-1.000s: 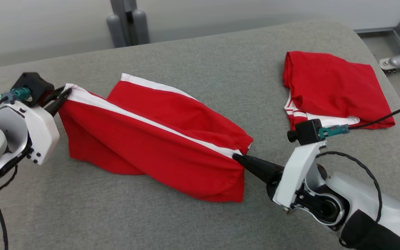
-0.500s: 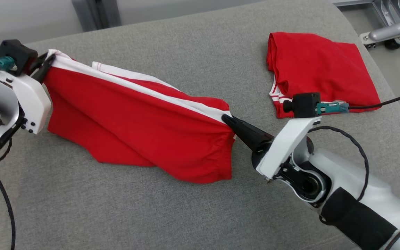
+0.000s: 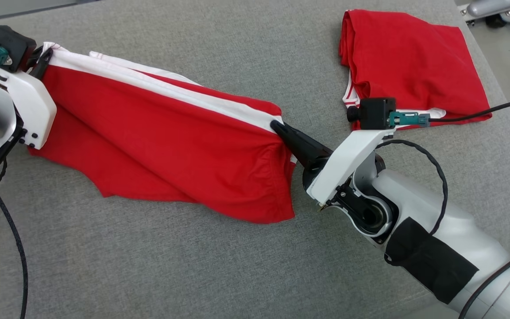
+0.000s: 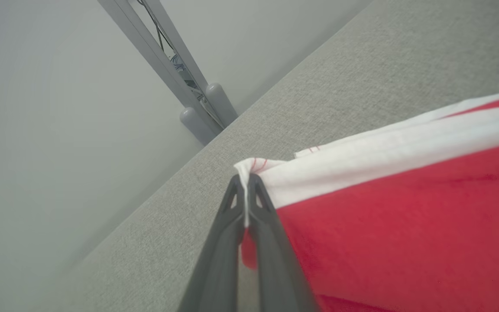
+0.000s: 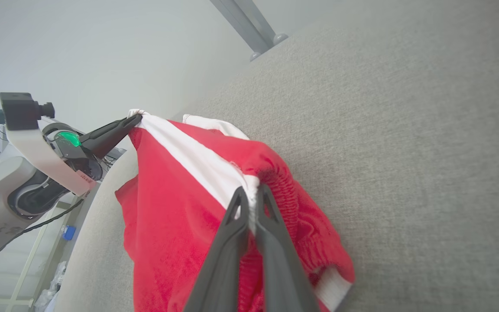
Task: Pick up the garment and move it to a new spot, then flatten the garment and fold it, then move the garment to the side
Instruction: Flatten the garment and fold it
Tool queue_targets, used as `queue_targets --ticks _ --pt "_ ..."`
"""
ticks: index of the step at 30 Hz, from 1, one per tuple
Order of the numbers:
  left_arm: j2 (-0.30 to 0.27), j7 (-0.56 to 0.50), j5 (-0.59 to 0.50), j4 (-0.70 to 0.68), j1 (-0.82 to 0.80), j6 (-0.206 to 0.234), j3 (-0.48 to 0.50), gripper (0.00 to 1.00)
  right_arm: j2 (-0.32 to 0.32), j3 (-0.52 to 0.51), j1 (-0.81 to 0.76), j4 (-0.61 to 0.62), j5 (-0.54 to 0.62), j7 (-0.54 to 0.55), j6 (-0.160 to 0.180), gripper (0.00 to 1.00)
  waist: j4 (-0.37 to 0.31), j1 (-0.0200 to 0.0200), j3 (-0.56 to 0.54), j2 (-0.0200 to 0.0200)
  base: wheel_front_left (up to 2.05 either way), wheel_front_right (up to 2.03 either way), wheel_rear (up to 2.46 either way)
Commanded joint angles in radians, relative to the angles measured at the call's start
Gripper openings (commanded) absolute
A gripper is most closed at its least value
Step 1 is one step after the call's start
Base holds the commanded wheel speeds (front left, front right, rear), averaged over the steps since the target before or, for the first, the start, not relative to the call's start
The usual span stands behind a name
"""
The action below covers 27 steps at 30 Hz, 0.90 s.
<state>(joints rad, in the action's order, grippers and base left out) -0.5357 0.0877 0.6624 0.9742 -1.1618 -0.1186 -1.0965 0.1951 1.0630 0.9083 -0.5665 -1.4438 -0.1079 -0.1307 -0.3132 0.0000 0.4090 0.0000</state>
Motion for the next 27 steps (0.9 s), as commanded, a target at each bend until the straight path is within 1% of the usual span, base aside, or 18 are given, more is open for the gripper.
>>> queue_targets --ticks 1,6,14,23,27 --pt "0.006 0.010 -0.002 0.018 -0.027 -0.003 -0.003 0.00 0.000 -0.002 0.014 -0.009 -0.008 -0.013 0.000 0.00 -0.011 0.0000 0.018 0.0000 0.00 0.00 0.00" --pt "0.027 0.027 -0.013 0.066 -0.059 -0.008 -0.027 0.00 -0.012 0.019 0.035 -0.021 -0.001 -0.014 0.000 0.00 -0.020 0.0000 0.045 0.0000 0.00 0.00 0.00" --pt "0.067 0.051 -0.003 0.102 -0.074 -0.011 -0.075 0.00 0.001 0.060 0.047 -0.049 0.013 -0.020 0.000 0.00 -0.036 0.0000 0.061 0.0000 0.00 0.00 0.00" --pt "0.062 0.057 0.035 0.107 -0.068 -0.012 -0.122 0.00 -0.010 0.077 0.053 -0.085 -0.002 -0.036 0.000 0.00 -0.047 0.0000 0.056 0.0000 0.00 0.00 0.00" --pt "0.072 0.053 0.037 0.147 -0.089 -0.012 -0.130 0.00 -0.015 0.083 0.061 -0.097 -0.008 -0.044 0.000 0.00 -0.044 0.0000 0.055 0.0000 0.00 0.00 0.00"
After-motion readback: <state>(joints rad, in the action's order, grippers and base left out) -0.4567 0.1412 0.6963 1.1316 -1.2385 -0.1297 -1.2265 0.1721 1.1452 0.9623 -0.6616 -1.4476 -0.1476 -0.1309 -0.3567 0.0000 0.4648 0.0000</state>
